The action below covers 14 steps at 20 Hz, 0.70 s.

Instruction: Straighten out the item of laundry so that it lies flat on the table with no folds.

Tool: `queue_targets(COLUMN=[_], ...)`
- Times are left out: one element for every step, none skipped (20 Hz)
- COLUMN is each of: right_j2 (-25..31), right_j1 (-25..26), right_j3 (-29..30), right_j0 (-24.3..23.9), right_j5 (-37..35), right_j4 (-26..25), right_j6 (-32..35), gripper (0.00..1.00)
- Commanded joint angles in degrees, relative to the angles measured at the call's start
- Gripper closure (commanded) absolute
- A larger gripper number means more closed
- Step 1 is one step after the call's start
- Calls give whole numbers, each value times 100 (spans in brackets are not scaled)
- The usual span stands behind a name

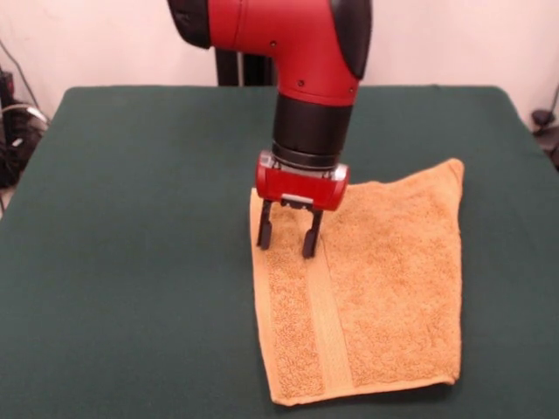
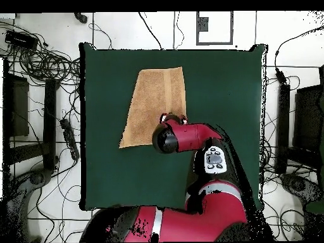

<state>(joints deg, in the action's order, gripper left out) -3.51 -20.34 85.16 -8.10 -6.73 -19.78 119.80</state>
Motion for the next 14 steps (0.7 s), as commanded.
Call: queue_targets(right_j2=[463, 441, 454, 467, 497, 526, 551, 576, 607, 621, 602, 583, 593, 609], right_j1=[38, -108, -241, -374, -431, -488, -461, -434, -381, -339, -292, -245, -219, -208], right_j3=[227, 383, 513, 644, 701, 759, 767, 774, 766, 772, 786, 800, 830, 861], right_j0=[-66, -65, -89, -112, -142, -172, -195, -217, -244, -255, -242, -229, -240, -253], right_j5=[82, 48, -7, -61, -96, -131, -121, -110, -87, -66, -13, 40, 80, 91], right_j4=[-203, -209, -214, -218, -228, -238, -247, -257, -268, -276, -288, -301, -314, -328], right_j6=[240, 249, 231, 213, 182, 151, 139, 127, 115, 116, 141, 166, 179, 185], gripper=[0, 0, 0, 0, 0, 0, 0, 0, 0, 0, 0, 0, 0, 0])
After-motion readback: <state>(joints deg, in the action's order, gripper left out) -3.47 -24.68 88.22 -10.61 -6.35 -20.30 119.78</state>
